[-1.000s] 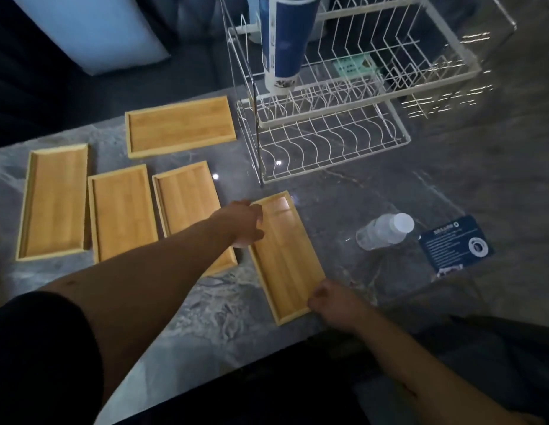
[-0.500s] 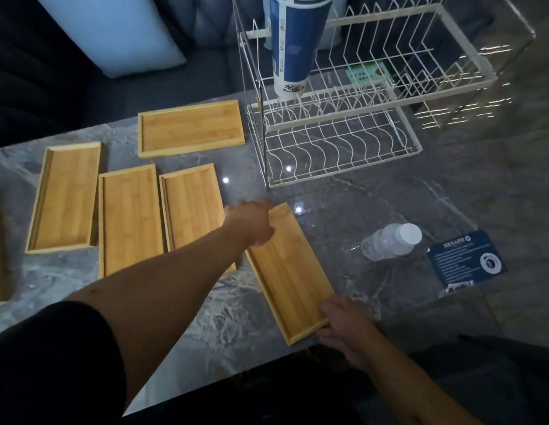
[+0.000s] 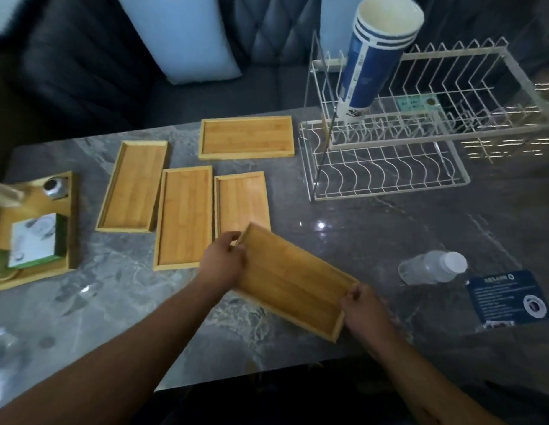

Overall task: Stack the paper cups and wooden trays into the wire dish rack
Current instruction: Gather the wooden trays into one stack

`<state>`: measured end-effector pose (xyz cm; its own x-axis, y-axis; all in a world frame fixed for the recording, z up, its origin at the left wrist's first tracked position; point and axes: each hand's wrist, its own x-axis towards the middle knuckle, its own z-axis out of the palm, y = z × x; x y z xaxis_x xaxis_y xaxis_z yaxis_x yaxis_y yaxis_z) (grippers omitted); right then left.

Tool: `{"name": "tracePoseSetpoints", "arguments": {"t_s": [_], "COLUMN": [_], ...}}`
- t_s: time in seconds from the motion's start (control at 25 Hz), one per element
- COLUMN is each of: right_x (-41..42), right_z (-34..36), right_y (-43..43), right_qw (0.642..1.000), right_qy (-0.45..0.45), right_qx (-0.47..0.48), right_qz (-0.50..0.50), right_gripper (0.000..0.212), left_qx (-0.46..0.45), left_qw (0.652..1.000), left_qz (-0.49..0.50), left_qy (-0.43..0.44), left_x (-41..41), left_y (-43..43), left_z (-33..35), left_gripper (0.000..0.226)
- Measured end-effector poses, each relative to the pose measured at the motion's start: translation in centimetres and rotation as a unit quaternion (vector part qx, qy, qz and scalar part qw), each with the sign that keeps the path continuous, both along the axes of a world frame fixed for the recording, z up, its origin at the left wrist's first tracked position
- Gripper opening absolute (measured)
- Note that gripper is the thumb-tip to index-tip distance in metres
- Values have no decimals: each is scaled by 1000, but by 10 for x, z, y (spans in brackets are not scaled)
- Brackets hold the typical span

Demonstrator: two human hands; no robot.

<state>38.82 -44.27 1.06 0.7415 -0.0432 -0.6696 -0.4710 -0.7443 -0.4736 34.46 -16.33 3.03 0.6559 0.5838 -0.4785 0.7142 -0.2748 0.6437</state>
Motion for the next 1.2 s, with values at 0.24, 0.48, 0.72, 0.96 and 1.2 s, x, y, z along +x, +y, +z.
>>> {"name": "tracePoseSetpoints", "arguments": {"t_s": [0.24, 0.48, 0.72, 0.96, 1.2], "right_x": [-20, -40, -37, -15, 23], "right_z": [-20, -31, -32, -42, -61], "right_y": [79, 132, 147, 150, 157], "right_qw": [987, 977, 978, 971, 971], "right_qy": [12, 6, 25, 56, -3], "right_qx": [-21, -42, -48, -71, -123], "right_qz": [161, 208, 201, 221, 207], "right_gripper": [22, 32, 41, 20, 40], "left_qx": [-70, -2, 82, 85, 129], "left_qw": [970, 972, 981, 975, 977], "left_qz": [226, 184, 33, -5, -31], "left_qy": [55, 146, 172, 205, 165], "left_x": [-128, -178, -184, -174, -152], "left_y": [43, 82, 111, 123, 126], "left_z": [-39, -77, -81, -74, -59], "left_gripper": [29, 33, 23, 20, 10]}}
